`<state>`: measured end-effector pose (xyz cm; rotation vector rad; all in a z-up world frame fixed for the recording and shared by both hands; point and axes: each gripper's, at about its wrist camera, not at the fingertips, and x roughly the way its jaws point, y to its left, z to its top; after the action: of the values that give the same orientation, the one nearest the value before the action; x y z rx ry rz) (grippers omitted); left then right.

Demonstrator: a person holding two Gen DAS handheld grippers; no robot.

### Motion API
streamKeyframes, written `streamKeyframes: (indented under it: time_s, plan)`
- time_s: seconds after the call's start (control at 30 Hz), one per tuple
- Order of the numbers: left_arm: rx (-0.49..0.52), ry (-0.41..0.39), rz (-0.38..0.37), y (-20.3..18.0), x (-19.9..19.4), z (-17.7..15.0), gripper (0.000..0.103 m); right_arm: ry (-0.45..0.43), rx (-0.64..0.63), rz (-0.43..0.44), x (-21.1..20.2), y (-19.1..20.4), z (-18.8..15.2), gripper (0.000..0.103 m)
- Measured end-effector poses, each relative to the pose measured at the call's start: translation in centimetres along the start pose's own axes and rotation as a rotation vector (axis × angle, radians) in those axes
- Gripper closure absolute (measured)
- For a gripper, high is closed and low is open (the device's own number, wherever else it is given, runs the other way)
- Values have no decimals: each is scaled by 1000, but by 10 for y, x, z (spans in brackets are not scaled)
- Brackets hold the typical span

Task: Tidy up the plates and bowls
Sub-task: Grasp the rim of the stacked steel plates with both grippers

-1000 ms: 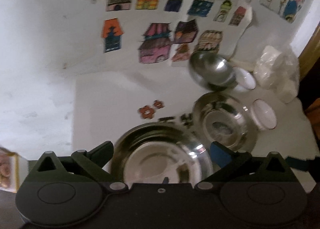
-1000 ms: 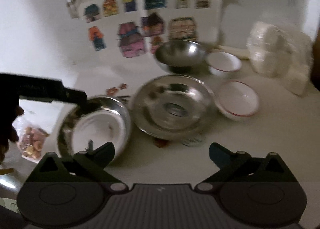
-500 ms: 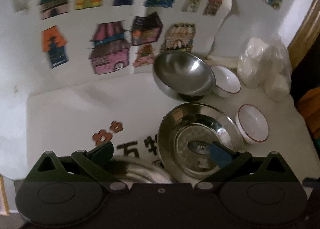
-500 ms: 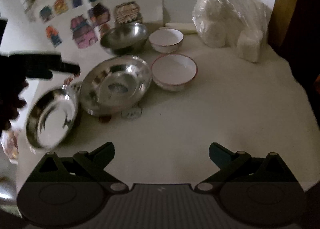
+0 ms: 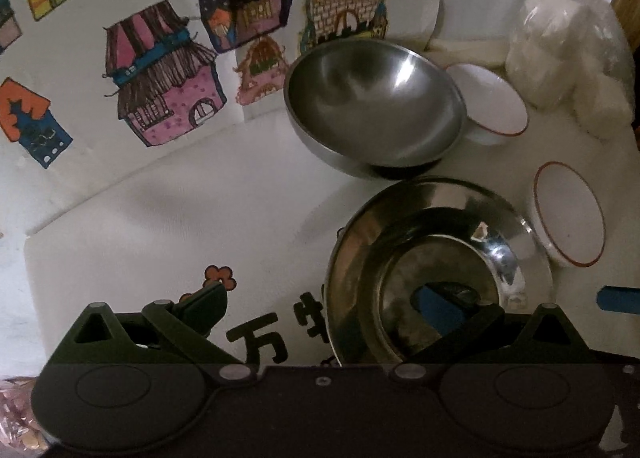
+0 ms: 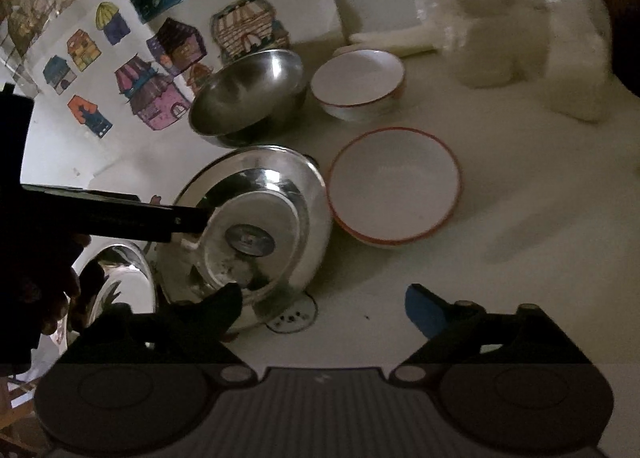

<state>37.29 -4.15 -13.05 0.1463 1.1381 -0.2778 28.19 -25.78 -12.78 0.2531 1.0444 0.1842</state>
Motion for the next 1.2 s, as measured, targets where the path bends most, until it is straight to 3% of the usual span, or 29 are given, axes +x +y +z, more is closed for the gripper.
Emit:
streamKeyframes:
  time_s: [0.13,0.27,0.4,0.53,0.6,0.8,1.2]
  plan:
    - [28,26,9,-4,7,1,1,10,-4,16,8,5,4,19]
    - [28,53,-12,-5,10,0,9,28,-8,27,14,9,6,37]
    - [1,61,-58,-3,14,3,33,37,-10,38,17,11,7,47]
    - [-43,52,-92,2,12,2,64,47,-5,55,20,13,7,66]
    - [-67,48,-115,6,12,2,73,50,-5,57,21,13,7,74]
    - [-153,47,-152,22,5,-1,82,40,0,46,18,11,9,80]
    - [-164,15,-183,19,-23,-7,82,20,37,58,-1,4,0,80]
